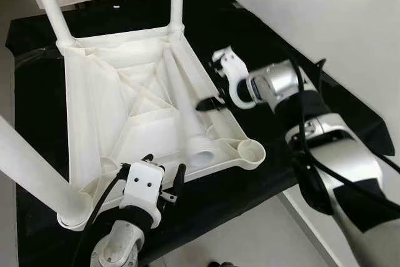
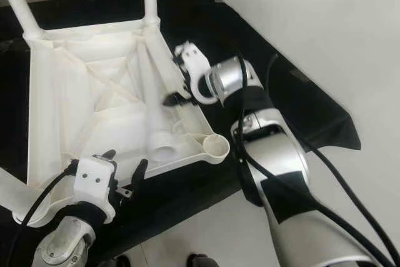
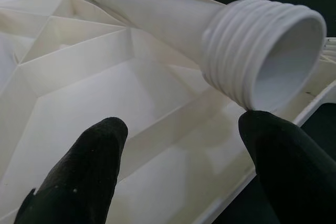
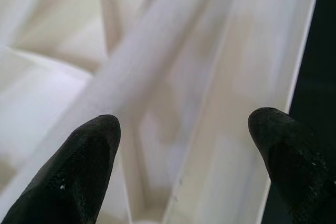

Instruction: Building children table

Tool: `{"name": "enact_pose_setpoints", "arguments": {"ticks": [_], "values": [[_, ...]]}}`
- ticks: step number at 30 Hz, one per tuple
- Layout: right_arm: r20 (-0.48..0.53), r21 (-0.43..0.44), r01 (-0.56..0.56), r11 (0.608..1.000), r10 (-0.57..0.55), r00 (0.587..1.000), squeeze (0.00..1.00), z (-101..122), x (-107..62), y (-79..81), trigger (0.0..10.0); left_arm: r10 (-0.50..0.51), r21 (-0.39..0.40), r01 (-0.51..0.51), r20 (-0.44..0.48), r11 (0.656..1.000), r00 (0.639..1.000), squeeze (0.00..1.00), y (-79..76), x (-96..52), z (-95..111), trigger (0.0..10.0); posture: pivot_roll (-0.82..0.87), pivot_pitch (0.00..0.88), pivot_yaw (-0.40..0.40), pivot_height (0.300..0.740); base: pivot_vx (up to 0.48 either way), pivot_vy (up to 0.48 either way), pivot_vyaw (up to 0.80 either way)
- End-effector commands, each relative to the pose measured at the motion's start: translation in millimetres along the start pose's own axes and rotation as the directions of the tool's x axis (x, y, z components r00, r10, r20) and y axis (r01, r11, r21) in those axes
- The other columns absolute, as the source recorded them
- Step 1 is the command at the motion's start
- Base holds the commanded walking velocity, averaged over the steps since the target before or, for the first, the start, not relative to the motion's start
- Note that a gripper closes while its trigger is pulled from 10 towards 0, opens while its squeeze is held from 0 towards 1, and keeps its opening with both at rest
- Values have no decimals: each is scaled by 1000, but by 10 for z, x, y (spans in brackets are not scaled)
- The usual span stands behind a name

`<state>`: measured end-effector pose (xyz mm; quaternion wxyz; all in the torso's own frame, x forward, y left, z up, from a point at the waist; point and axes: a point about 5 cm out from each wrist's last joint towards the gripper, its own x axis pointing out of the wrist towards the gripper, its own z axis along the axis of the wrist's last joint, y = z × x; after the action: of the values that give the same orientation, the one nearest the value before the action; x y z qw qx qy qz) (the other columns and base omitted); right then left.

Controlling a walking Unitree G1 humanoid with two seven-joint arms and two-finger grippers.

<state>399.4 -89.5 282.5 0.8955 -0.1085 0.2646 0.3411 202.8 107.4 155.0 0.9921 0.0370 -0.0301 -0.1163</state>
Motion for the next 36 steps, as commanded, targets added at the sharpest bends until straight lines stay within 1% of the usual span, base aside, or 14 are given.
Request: {"name": "enact_pose_setpoints", "arguments": {"ticks": [1, 5, 6, 8, 11, 13, 16, 19, 21, 24, 30, 31, 32, 36], "values": [[7, -7, -16, 1000, 16, 1000, 0, 20, 5, 27, 10000, -4, -29, 4, -17, 1000, 1000, 0, -38, -17, -36, 10000, -100, 207, -124, 740, 0, 0, 0], [-19, -25, -40, 999, 40, 999, 0, 51, 2, 81, 10000, -4, -34, 3, -17, 999, 1000, 0, -39, -12, -40, 10000, -103, 204, -126, 740, 0, 0, 0], [-47, -33, -58, 998, 56, 997, 0, 48, 8, 117, 10000, -4, -36, 3, -17, 999, 1000, 0, -40, -9, -40, 10000, -103, 204, -126, 740, 0, 0, 0], [-109, -39, -89, 995, 84, 990, 0, 4, 52, 214, 10000, -3, -42, 2, -17, 999, 1000, 0, -40, -5, -40, 10000, -106, 204, -128, 740, 0, 0, 0], [-140, -33, -97, 995, 92, 986, 0, -37, 90, 265, 10000, -2, -44, 1, -16, 999, 1000, 0, -43, -2, -41, 10000, -107, 203, -133, 740, 0, 0, 0], [-140, -33, -97, 995, 92, 986, 0, -37, 90, 265, 10000, -2, -44, 1, -16, 999, 1000, 0, -43, -2, -41, 10000, -107, 203, -133, 740, 0, 0, 0], [-192, -13, -111, 994, 106, 976, 0, -141, 167, 328, 10000, 4, -47, -5, -13, 999, 1000, 0, -42, 4, -34, 10000, -110, 204, -137, 740, 0, 0, 0], [-203, -11, -114, 993, 110, 973, 0, -164, 180, 339, 10000, 6, -48, -6, -12, 999, 1000, 0, -42, 5, -33, 10000, -110, 204, -137, 740, 0, 0, 0], [-229, -8, -106, 994, 101, 968, 0, -225, 206, 343, 10000, 7, -49, -8, -11, 999, 1000, 0, -42, 9, -30, 10000, -115, 203, -141, 740, 0, 0, 0], [-259, -27, -48, 998, 39, 965, 0, -330, 240, 285, 10000, 10, -50, -10, -8, 999, 1000, 0, -41, 13, -26, 10000, -115, 203, -141, 740, 0, 0, 0], [-268, -43, 19, 999, -30, 963, 0, -386, 232, 196, 10000, 14, -50, -14, -7, 999, 1000, 0, -45, 18, -24, 10000, -118, 202, -143, 740, 0, 0, 0], [-271, -45, 29, 999, -41, 962, 0, -400, 229, 180, 3961, 15, -50, -15, -7, 999, 1000, 0, -45, 20, -24, 10000, -120, 202, -145, 740, 0, 0, 0], [-278, -51, 32, 998, -45, 960, 0, -419, 227, 171, 0, 15, -51, -15, -7, 999, 1000, 0, -45, 23, -25, 10000, -122, 202, -145, 740, 0, 0, 0], [-284, -57, 35, 998, -50, 957, 0, -442, 224, 160, 0, 15, -51, -15, -6, 999, 1000, 0, -47, 27, -26, 10000, -124, 201, -147, 740, 0, 0, 0]]}}
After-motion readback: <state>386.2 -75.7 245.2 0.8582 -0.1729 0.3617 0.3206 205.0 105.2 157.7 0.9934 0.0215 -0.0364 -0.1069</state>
